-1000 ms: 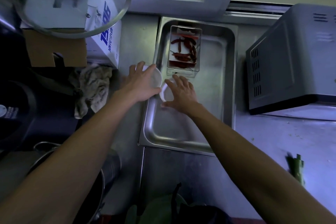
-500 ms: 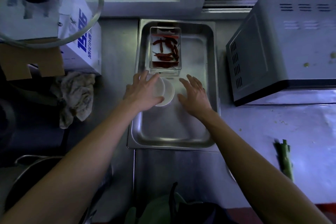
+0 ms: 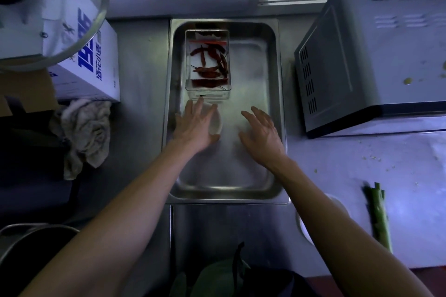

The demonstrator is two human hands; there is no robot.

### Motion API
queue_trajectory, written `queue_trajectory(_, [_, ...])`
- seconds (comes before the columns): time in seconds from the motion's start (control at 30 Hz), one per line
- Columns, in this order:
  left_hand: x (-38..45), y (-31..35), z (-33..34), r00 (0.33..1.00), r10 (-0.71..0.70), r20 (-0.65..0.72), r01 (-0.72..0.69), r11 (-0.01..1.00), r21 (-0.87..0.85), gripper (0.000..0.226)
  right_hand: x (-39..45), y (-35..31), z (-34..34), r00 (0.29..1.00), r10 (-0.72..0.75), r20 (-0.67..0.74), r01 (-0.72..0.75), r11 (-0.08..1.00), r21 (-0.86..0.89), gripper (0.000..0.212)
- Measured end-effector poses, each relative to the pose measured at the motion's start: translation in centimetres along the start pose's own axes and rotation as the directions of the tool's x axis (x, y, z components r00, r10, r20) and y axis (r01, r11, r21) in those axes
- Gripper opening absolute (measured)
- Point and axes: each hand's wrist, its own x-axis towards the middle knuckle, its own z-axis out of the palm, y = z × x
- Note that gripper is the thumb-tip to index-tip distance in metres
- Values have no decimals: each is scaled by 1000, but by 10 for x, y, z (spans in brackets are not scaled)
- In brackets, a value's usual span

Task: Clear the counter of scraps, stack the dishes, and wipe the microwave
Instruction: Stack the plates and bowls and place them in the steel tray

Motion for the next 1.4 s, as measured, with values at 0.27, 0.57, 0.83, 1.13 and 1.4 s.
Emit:
queue_trajectory(0.27, [10, -2, 8, 1000, 12, -6, -13, 999, -36, 99, 10, 4, 5, 1000, 14, 26, -15, 999, 42, 60])
queue_trajectory(0.57, [9, -1, 6, 999, -23, -33, 22, 999, -37, 89, 14, -2, 2, 1000, -16, 3, 16, 997, 77, 59])
queue_trajectory(0.83, [-36, 14, 2, 999, -41, -29, 39, 999, -37, 81, -3, -7, -1, 997, -76, 5, 75, 995, 60, 60])
queue_trajectory(1.13, [-109, 38, -3, 996, -16, -90, 20, 999, 46, 70, -59, -4, -17, 997, -76, 28, 77, 995, -66, 63])
queue_trajectory(1.4, [-150, 81, 17, 974, 169, -150, -174, 984, -24, 59, -160, 11, -36, 997, 26, -73, -34, 994, -104, 60])
